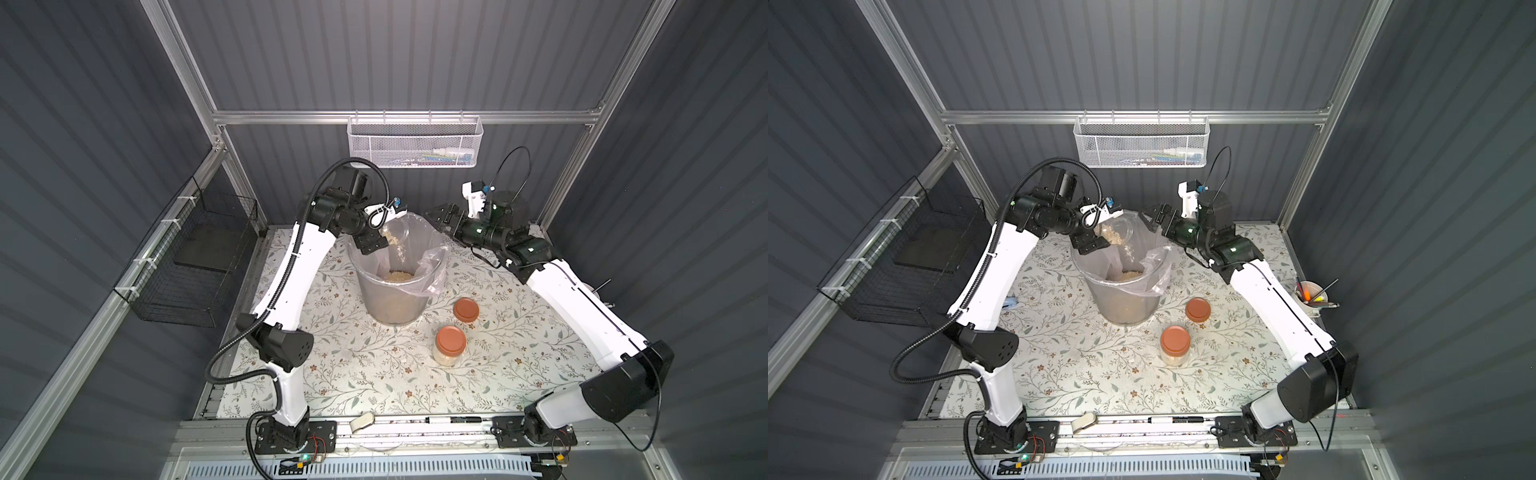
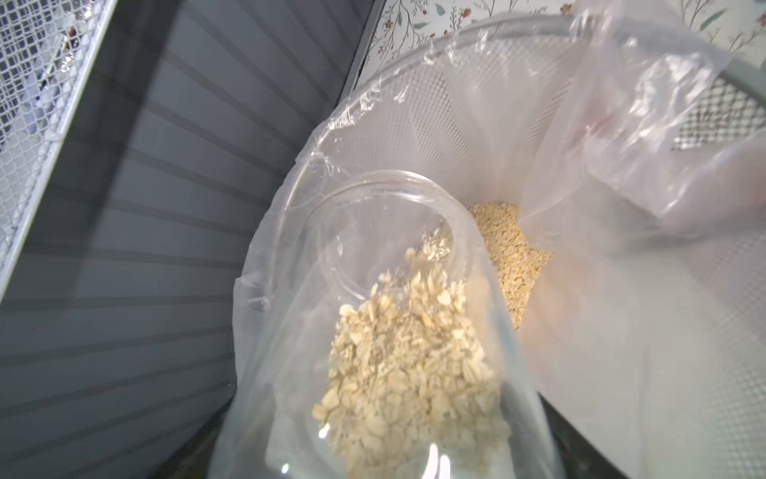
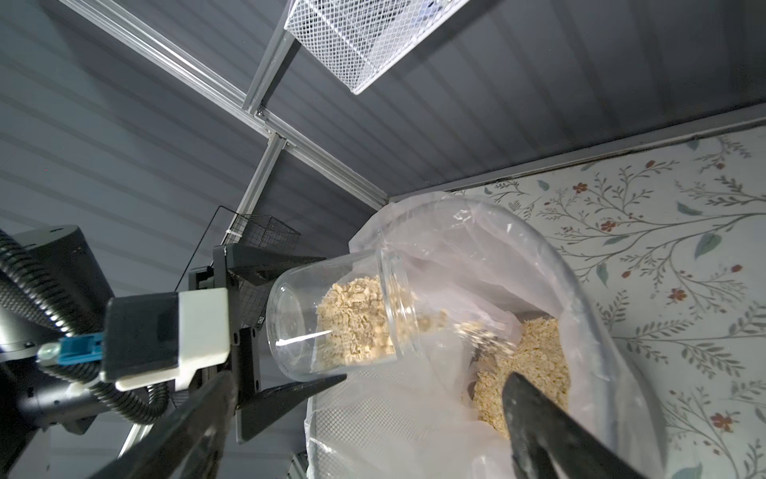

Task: Empty expired oatmeal from jars
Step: Pour the expired oatmeal into the trash bin, then pick up the trash bin from the center of the board.

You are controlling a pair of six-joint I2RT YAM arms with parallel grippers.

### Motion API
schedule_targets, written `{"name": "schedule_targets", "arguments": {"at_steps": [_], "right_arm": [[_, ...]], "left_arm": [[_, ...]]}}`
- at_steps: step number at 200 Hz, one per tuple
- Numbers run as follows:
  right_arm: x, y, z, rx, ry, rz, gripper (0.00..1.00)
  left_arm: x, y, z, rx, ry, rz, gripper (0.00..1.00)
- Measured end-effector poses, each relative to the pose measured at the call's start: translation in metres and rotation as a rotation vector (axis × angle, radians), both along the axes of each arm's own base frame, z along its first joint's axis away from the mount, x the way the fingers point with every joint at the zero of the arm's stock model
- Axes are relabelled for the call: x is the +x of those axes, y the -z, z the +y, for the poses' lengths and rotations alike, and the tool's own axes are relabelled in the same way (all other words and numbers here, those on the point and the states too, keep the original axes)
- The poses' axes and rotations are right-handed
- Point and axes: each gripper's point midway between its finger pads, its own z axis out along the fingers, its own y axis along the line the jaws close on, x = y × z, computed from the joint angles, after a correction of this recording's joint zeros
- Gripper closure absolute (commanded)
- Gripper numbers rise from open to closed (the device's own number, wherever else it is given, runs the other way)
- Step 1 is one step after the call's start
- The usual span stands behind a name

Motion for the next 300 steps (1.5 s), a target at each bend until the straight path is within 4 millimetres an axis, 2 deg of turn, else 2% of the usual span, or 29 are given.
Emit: {"name": "schedule_targets", "arguments": {"at_steps": [49,68,95,130,159,179,221,245,268,300], "right_arm": [[-0.001,0.010,-0.023,-0.102,0.035,0.002,0.01],[0.006,0.022,-0.034,-0.184,0.058,0.021,0.01],[0.023,0.043,-0.035,-0.308,0.053,0.045,0.02],[0.044,0.083,-0.033,-0.466,0.029,0.093,0.13],[0.048,0.105,-0.030,-0.548,0.001,0.116,0.26],[0.050,0.105,-0.026,-0.585,-0.015,0.107,0.33],[0.046,0.089,-0.008,-0.628,-0.050,0.036,0.54],[0.044,0.094,-0.001,-0.652,-0.058,0.034,0.66],[0.046,0.104,-0.001,-0.680,-0.060,0.049,0.69],[0.049,0.114,0.001,-0.701,-0.058,0.065,0.66]], "left_arm": [[-0.021,0.048,0.001,0.202,0.115,0.108,1.00],[-0.030,0.068,-0.005,0.269,0.161,0.146,1.00],[-0.031,0.086,-0.010,0.340,0.195,0.156,1.00],[-0.025,0.091,-0.002,0.393,0.191,0.141,1.00],[-0.020,0.095,0.007,0.437,0.178,0.131,1.00],[-0.018,0.094,0.008,0.450,0.175,0.118,1.00],[-0.016,0.095,0.011,0.468,0.173,0.110,1.00],[-0.016,0.102,0.011,0.478,0.176,0.121,1.00],[-0.018,0.110,0.013,0.486,0.180,0.134,1.00],[-0.020,0.106,0.014,0.476,0.176,0.117,1.00]]}}
